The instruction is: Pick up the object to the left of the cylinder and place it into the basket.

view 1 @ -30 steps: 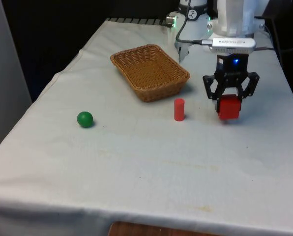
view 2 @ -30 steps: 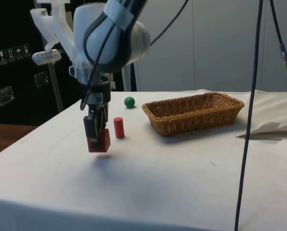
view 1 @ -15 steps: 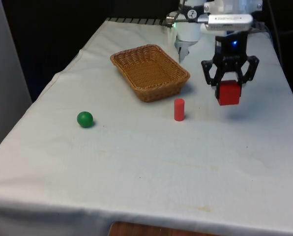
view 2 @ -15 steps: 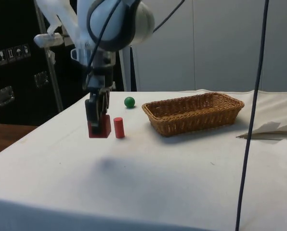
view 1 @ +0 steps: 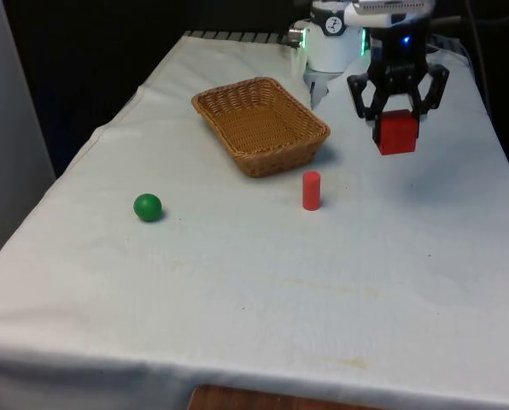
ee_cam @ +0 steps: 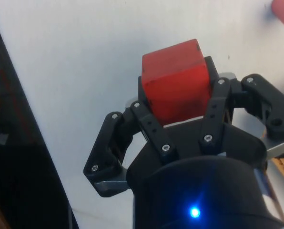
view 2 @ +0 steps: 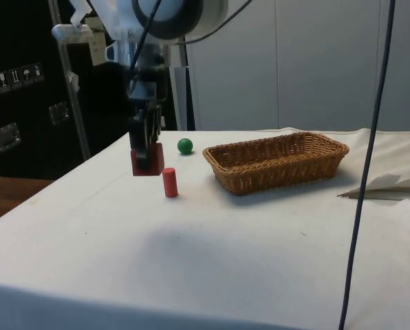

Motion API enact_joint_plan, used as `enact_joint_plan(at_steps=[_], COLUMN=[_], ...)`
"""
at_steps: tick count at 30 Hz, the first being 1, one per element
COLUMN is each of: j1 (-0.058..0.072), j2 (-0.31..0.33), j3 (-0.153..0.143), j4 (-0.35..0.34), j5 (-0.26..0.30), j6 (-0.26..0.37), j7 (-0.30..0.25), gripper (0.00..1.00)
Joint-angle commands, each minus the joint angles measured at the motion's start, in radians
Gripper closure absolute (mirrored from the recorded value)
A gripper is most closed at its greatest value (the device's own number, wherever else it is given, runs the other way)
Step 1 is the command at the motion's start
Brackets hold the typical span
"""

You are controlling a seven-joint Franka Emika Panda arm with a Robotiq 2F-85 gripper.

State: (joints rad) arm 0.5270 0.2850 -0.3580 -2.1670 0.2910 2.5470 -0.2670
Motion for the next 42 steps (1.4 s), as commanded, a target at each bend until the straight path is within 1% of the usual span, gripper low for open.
enact_joint_plan(at_steps=[1, 2, 3, 4, 11, 12, 13, 16, 20, 21, 22, 23, 28, 30, 31, 32, 34, 37, 40, 41, 42], j1=[0.005, 0.005, 0.000, 0.005, 0.003, 0.000, 0.003, 0.002, 0.002, 0.000, 0.002, 0.001, 0.000, 0.000, 0.000, -0.001, -0.002, -0.002, -0.003, -0.001, -0.004], j2=[-0.014, -0.020, -0.014, -0.027, -0.072, -0.067, -0.077, -0.097, -0.118, -0.109, -0.122, -0.132, -0.154, -0.162, -0.156, -0.170, -0.179, -0.191, -0.205, -0.199, -0.209], j3=[-0.010, -0.011, -0.003, -0.012, -0.021, -0.016, -0.023, -0.031, -0.038, -0.032, -0.040, -0.043, -0.054, -0.058, -0.053, -0.063, -0.070, -0.081, -0.097, -0.096, -0.101], j4=[-0.009, -0.011, -0.005, -0.014, -0.037, -0.032, -0.041, -0.060, -0.082, -0.073, -0.087, -0.099, -0.126, -0.136, -0.128, -0.146, -0.158, -0.176, -0.204, -0.195, -0.212], j5=[-0.021, -0.024, -0.008, -0.028, -0.064, -0.048, -0.069, -0.091, -0.116, -0.096, -0.121, -0.133, -0.160, -0.168, -0.151, -0.177, -0.183, -0.185, -0.181, -0.169, -0.180], j6=[-0.010, -0.015, -0.013, -0.020, -0.045, -0.045, -0.047, -0.050, -0.049, -0.052, -0.049, -0.048, -0.047, -0.046, -0.052, -0.045, -0.044, -0.042, -0.035, -0.047, -0.033], j7=[0.011, 0.011, 0.001, 0.011, 0.009, 0.000, 0.008, 0.006, 0.006, -0.001, 0.006, 0.004, 0.003, -0.001, -0.006, -0.005, -0.012, -0.029, -0.058, -0.061, -0.065], gripper=[0.99, 0.99, 0.99, 0.99, 0.99, 0.99, 0.99, 0.99, 0.99, 0.99, 0.99, 0.99, 0.99, 0.99, 0.99, 0.99, 0.99, 0.99, 0.99, 0.99, 0.99])
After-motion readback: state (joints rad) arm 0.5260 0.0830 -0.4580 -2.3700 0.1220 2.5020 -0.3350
